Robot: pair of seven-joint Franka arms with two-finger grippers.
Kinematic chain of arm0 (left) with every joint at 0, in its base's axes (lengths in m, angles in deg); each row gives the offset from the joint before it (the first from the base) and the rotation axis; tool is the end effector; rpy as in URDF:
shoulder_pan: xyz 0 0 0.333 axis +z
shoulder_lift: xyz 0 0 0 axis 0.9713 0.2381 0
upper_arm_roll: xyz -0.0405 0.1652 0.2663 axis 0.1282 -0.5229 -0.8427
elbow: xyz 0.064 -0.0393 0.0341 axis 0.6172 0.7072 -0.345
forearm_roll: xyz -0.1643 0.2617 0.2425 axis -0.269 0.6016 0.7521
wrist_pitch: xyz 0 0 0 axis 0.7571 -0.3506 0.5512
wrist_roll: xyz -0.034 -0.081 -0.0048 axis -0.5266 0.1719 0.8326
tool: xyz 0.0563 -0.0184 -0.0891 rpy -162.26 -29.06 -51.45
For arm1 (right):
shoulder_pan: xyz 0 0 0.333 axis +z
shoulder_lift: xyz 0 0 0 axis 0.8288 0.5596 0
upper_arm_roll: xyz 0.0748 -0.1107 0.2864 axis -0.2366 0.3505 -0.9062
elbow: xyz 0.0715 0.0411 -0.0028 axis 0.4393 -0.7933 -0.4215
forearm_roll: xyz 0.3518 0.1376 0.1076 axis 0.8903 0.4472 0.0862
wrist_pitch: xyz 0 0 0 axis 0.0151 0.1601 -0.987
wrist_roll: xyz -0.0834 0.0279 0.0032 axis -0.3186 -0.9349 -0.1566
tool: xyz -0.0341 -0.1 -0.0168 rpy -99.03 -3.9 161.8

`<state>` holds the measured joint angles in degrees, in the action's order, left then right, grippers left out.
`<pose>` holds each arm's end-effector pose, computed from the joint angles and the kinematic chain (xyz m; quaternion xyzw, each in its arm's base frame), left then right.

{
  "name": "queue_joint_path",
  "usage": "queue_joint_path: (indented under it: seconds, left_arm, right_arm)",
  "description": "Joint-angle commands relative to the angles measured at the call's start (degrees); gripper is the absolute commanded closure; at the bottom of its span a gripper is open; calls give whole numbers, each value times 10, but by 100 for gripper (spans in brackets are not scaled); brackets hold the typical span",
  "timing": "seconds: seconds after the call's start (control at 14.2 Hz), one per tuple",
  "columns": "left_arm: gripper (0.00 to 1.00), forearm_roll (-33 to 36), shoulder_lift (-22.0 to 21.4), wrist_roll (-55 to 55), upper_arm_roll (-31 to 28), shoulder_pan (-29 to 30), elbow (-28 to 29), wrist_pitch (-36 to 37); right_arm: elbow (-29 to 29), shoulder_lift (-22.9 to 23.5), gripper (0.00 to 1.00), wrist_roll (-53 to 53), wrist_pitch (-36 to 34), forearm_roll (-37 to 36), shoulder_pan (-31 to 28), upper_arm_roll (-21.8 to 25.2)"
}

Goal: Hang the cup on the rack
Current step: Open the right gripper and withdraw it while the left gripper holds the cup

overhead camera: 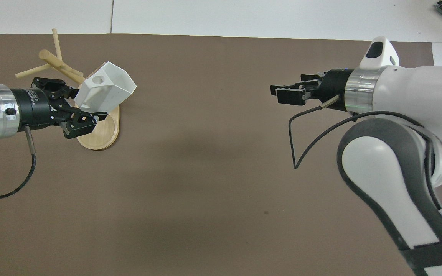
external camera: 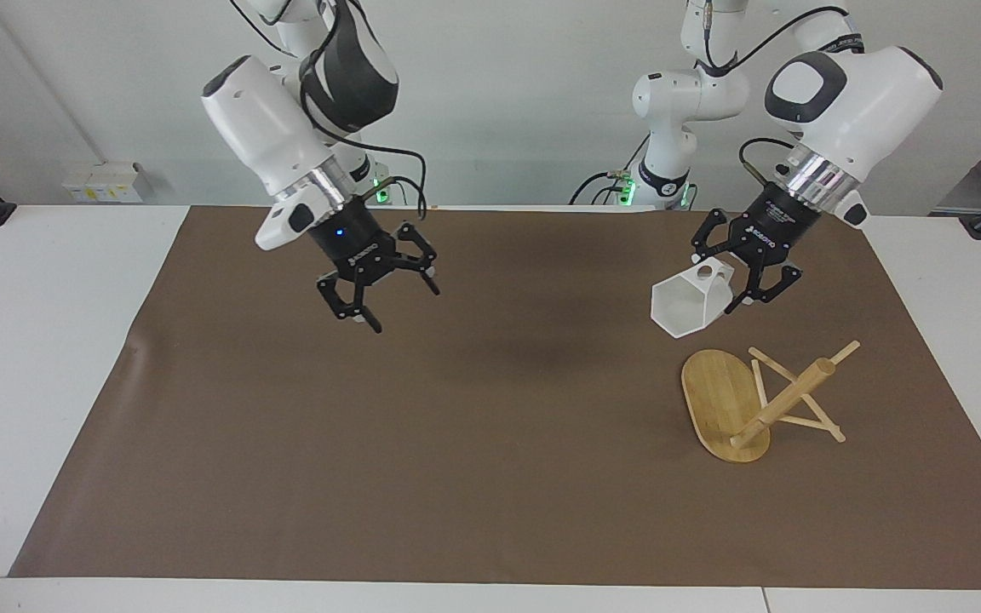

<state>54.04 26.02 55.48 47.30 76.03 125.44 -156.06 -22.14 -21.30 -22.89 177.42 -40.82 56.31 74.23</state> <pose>0.5480 -0.0953 0.5452 0.3957 0.8690 -0.1659 0.2465 0.6049 0.1301 0.5442 -0.9349 -0.1565 -0.2327 0.2176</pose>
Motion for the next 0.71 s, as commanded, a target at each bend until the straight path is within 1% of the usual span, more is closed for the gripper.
queue_joint_path:
  seconds: [0.0, 0.14, 0.21, 0.28, 0.49, 0.64]
  left_arm:
    - [100, 4, -19, 48, 6, 7, 38, -44]
    - [100, 4, -14, 57, 6, 8, 48, -67]
    - [100, 4, -10, 71, 6, 8, 51, -80]
    - [100, 4, 6, 83, 6, 9, 51, -87]
    - [100, 4, 29, 94, 6, 4, 51, -114]
    - [100, 3, 41, 101, 6, 5, 48, -128]
  right_arm:
    - [-7, -9, 0, -23, -29, -62, -3, 51]
    - [-3, -11, 0, -25, -33, -159, -4, 78]
    - [-4, -13, 0, -25, -42, -191, -4, 92]
    - [-3, -15, 0, -25, -62, -217, -4, 106]
    - [-2, -18, 0, -18, -105, -287, -4, 142]
    - [-2, -20, 0, -6, -124, -300, -4, 168]
